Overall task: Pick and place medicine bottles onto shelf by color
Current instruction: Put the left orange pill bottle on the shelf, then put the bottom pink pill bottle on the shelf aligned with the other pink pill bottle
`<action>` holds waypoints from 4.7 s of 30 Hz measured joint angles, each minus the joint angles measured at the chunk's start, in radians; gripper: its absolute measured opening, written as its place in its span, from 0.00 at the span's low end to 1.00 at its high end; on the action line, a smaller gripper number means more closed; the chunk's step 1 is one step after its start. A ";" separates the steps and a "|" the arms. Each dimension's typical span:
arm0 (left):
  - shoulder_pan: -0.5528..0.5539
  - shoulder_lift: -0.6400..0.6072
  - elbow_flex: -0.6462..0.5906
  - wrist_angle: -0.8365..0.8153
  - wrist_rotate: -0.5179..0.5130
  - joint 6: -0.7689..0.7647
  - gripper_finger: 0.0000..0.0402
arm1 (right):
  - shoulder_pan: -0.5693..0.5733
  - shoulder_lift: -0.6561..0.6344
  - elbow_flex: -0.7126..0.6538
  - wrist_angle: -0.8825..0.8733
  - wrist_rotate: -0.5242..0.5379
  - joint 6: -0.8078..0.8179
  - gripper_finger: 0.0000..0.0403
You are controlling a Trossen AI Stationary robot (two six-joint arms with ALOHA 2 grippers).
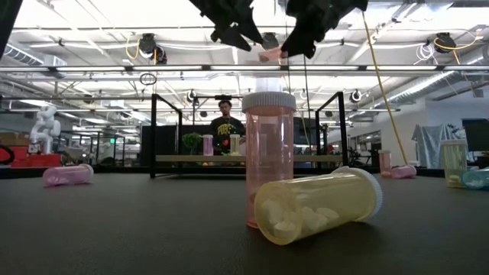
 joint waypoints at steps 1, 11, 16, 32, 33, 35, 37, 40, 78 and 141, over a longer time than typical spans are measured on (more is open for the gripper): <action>-0.006 0.002 0.000 -0.005 0.006 -0.001 0.80 | 0.001 -0.009 0.000 0.010 0.001 0.011 0.30; -0.045 0.001 0.000 -0.019 0.042 -0.003 0.76 | -0.005 -0.027 0.000 0.010 0.000 0.024 0.30; -0.042 0.019 0.000 -0.061 0.025 -0.018 0.76 | 0.007 -0.027 0.000 0.026 0.000 0.025 0.30; -0.052 0.049 0.001 -0.048 0.021 -0.060 0.75 | 0.017 -0.036 0.000 0.041 -0.007 0.032 0.30; -0.052 0.050 0.001 -0.047 0.021 -0.061 0.75 | 0.017 -0.036 0.000 0.041 -0.009 0.032 0.30; -0.057 0.055 0.000 -0.038 0.021 -0.062 0.75 | 0.018 -0.036 0.000 0.048 -0.009 0.032 0.30; -0.060 0.063 0.000 -0.015 0.021 -0.066 0.75 | 0.017 -0.037 0.000 0.056 -0.009 0.033 0.30; -0.063 0.074 0.000 -0.012 0.021 -0.078 0.76 | 0.018 -0.037 0.000 0.063 -0.008 0.036 0.30; -0.020 -0.116 0.000 -0.232 -0.247 0.030 0.69 | -0.229 0.384 0.000 0.207 0.183 -0.226 0.30; 0.005 -0.246 0.000 -0.634 -0.237 -0.580 0.57 | -0.019 -0.036 -0.103 0.293 0.287 -0.099 0.40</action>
